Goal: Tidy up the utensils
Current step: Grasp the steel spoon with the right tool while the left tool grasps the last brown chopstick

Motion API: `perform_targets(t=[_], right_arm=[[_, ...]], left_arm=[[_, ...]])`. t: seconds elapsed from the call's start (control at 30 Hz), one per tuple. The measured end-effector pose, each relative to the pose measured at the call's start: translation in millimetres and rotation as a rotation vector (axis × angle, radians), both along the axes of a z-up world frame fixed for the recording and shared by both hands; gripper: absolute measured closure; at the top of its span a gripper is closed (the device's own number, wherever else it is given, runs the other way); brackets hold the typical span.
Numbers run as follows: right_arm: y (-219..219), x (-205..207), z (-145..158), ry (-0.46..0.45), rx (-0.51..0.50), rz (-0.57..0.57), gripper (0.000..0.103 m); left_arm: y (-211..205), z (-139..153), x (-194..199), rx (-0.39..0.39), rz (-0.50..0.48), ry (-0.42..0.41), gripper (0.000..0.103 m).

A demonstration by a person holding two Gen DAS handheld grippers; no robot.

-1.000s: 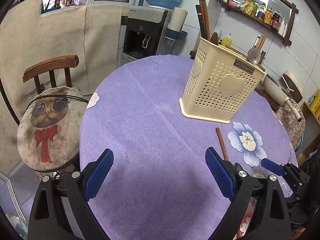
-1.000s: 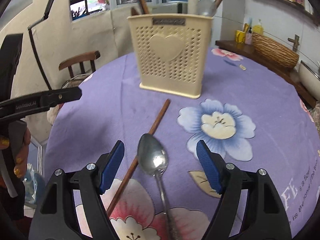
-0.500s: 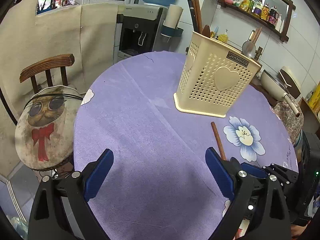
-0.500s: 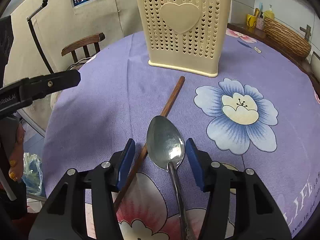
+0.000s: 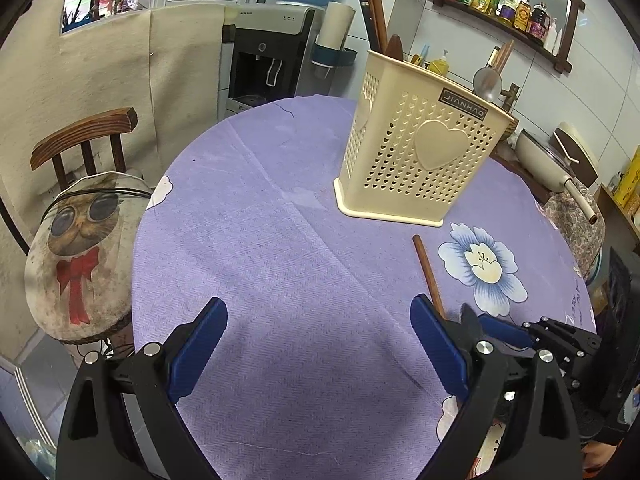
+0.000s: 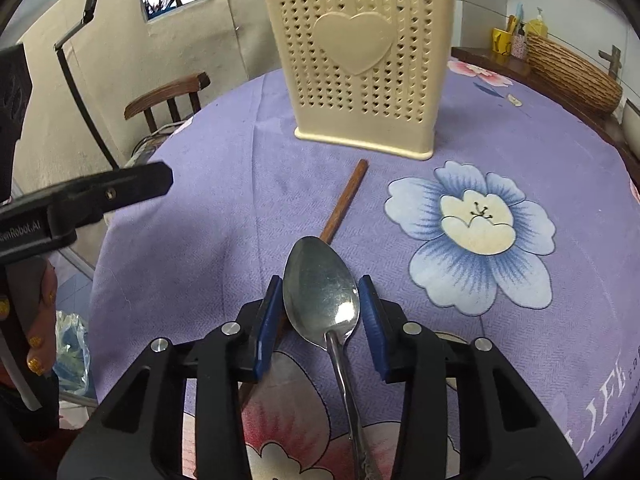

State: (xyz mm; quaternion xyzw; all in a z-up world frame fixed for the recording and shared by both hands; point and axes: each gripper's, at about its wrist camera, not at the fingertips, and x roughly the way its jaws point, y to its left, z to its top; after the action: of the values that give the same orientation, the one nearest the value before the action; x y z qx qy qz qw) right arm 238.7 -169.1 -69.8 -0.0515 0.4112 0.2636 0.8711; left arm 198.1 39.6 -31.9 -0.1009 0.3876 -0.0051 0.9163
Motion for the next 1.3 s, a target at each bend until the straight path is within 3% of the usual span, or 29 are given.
perform_targets(t=[0.23,0.4,0.53,0.67,0.9,1.3], right_arm=[[-28.2,0.4,23.1,-0.052,0.086,-0.11,0.064],[-48.8,1.9,39.1,-0.086,0.144,-0.188,0.064],[-60.3,3.2,48.8,-0.104,0.174,-0.223,0.064],[-66.1,2.4,54.0,-0.125,0.185,-0.25,0.064],[-69.2,0.1,55.9,-0.146,0.186,-0.262,0.064],[-73.1,1.2,52.2,-0.14,0.193,-0.274,0.064]], left_arm=[[-17.9,-4.9,11.3,-0.025,-0.067,0.03,0.021],[-49.0,-11.1,26.9,-0.011,-0.163,0.073,0.038],[-71.4,-14.4,39.0,-0.007,-0.217,0.094,0.043],[-91.1,-21.7,50.2,0.03,-0.252,0.119,0.055],[-106.2,-33.3,71.7,0.065,-0.214,0.143,0.084],[-115.4,-36.8,82.3,0.09,-0.164,0.128,0.094]])
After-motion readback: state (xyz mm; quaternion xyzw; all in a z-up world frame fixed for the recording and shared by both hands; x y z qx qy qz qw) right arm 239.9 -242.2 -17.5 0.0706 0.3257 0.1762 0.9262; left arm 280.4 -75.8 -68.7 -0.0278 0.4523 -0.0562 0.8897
